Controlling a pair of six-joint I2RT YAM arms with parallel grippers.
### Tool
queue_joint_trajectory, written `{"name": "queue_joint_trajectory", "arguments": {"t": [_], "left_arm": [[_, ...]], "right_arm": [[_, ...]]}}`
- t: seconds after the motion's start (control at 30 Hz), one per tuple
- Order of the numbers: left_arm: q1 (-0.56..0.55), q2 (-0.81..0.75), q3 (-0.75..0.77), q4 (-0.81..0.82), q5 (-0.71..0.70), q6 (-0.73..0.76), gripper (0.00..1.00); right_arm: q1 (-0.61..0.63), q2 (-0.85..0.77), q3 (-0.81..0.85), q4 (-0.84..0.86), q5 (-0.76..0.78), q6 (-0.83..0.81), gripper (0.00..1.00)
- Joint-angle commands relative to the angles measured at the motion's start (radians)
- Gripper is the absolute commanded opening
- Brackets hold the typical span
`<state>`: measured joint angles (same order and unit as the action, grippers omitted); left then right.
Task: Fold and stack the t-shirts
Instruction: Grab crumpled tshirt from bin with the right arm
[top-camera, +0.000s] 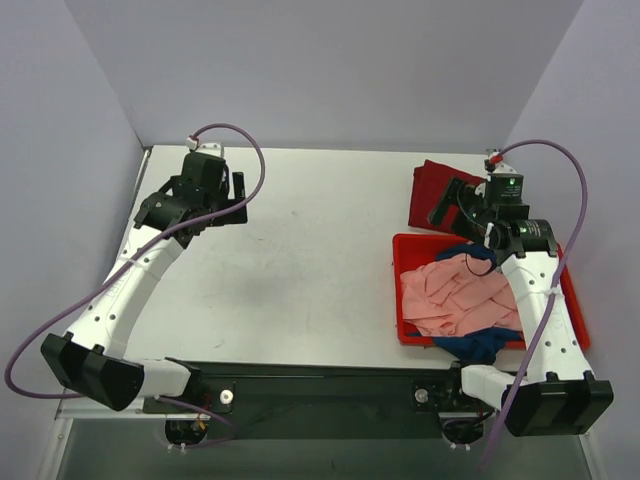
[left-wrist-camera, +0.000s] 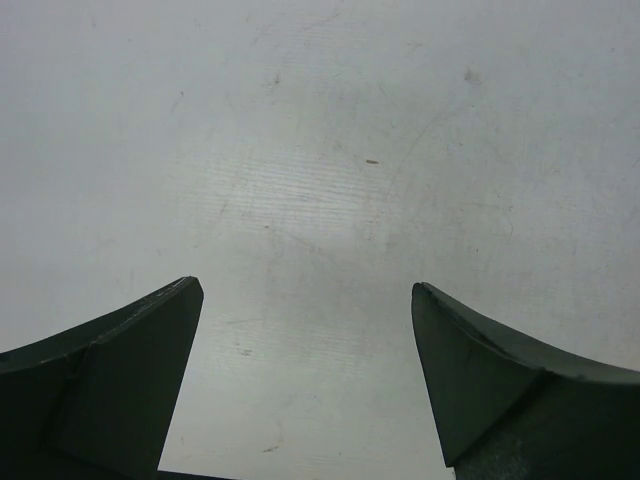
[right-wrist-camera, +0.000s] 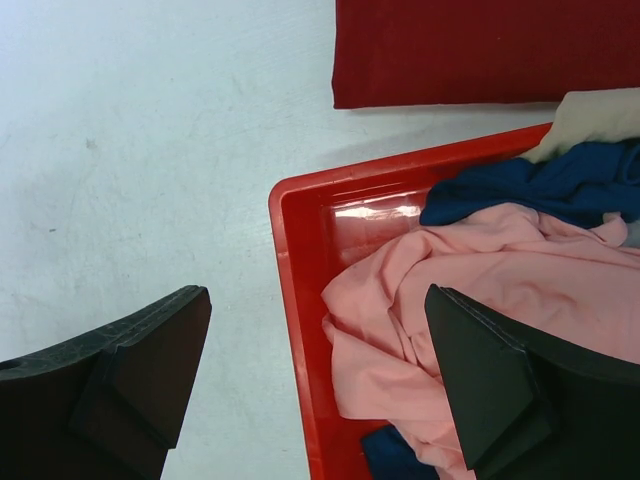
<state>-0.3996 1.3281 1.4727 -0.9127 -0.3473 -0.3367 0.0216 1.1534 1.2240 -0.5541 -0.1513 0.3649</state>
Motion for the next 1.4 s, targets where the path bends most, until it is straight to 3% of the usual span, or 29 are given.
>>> {"name": "queue_joint_trajectory", "arguments": {"t": [0.0,0.2,0.4,0.6,0.8,1.03,1.37], "left_arm": [[0.002,-0.001,0.055,0.043,-0.085,0.001,0.97],[0.004,0.085,0.117,0.018,-0.128,0.119,0.97],[0.01,0.056,0.017,0.172,0.036,0.199,0.97],[0.016,0.101,0.041,0.196,0.128,0.188,0.97],[0.025,0.146,0.029,0.218,0.134,0.162,0.97],[0.027,0.131,-0.025,0.251,0.2,0.096,0.98],[0.03,0.14,-0.02,0.252,0.229,0.082,0.97]], "right_arm": [[0.005,-0.061,-0.029,0.005,-0.001,-0.008,0.94],[0.006,-0.147,-0.098,-0.035,0.01,0.026,1.0],[-0.005,-0.201,-0.095,-0.165,0.148,0.046,1.0],[-0.052,-0.14,-0.129,-0.308,0.275,0.1,1.0],[-0.072,-0.012,-0.172,-0.31,0.328,0.123,0.99],[-0.095,0.153,-0.179,-0.224,0.329,0.098,0.92],[-0.134,0.261,-0.268,-0.116,0.303,0.094,0.67]]}}
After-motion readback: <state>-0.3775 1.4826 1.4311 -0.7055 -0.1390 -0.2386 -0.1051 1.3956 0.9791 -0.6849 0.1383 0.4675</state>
